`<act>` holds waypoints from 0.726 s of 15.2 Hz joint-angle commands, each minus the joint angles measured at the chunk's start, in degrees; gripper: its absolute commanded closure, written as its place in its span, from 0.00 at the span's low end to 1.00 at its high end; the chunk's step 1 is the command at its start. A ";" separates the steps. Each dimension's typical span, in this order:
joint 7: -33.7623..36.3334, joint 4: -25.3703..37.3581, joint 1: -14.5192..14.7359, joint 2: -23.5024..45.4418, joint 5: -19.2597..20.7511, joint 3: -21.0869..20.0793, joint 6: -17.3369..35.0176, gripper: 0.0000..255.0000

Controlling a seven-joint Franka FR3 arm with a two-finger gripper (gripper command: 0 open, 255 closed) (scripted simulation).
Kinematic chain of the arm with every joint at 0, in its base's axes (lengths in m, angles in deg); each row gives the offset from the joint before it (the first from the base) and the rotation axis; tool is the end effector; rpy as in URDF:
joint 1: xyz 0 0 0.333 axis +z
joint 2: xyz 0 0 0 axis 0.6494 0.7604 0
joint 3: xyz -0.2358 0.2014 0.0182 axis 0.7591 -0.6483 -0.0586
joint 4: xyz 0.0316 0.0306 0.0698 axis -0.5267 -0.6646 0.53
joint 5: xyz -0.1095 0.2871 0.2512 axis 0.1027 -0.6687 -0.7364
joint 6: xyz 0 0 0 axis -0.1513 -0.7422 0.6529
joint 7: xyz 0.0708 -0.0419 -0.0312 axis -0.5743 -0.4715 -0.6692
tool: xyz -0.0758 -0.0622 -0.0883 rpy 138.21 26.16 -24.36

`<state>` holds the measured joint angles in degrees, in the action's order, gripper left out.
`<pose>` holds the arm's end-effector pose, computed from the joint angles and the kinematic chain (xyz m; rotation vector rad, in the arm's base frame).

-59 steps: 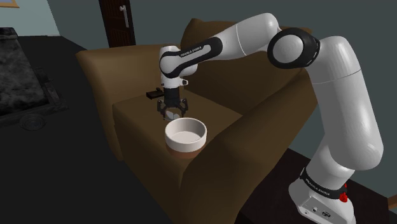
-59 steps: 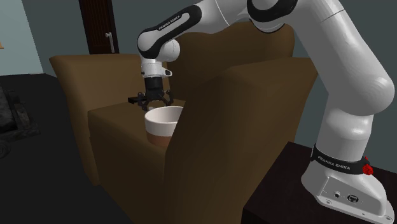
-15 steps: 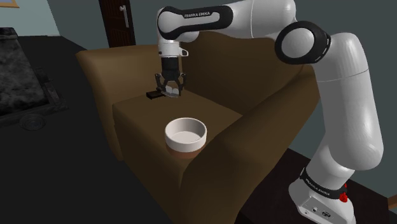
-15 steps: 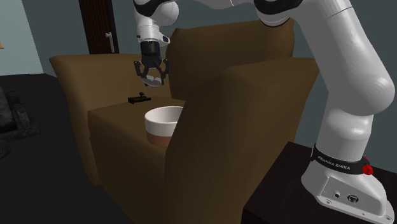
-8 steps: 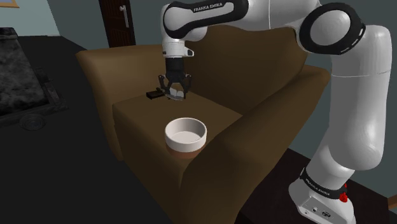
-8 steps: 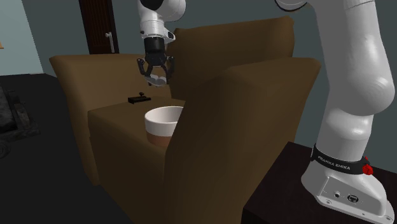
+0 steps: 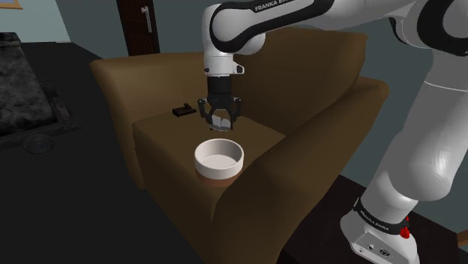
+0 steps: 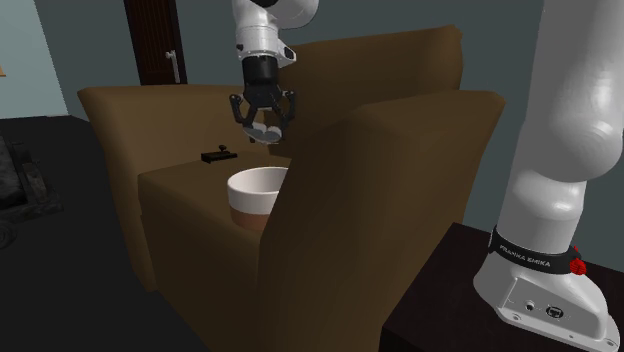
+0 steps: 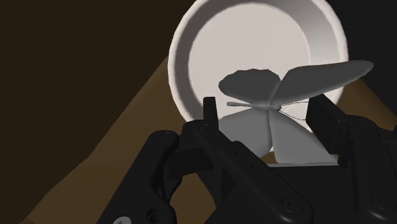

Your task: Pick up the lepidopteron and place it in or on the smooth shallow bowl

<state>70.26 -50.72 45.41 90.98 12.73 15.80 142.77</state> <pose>0.5169 0.2195 0.4304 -2.8579 1.1579 0.4040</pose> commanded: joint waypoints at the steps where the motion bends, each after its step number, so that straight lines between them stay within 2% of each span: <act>1: 1.01 -4.74 0.77 -3.76 -1.37 -0.84 1.34 1.00; 2: 1.50 -7.82 1.26 -6.38 -2.37 -1.35 2.03 1.00; 11: 0.70 -12.47 1.50 -4.23 -2.23 -1.60 8.73 1.00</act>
<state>71.06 -62.80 46.89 86.41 10.45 14.21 150.76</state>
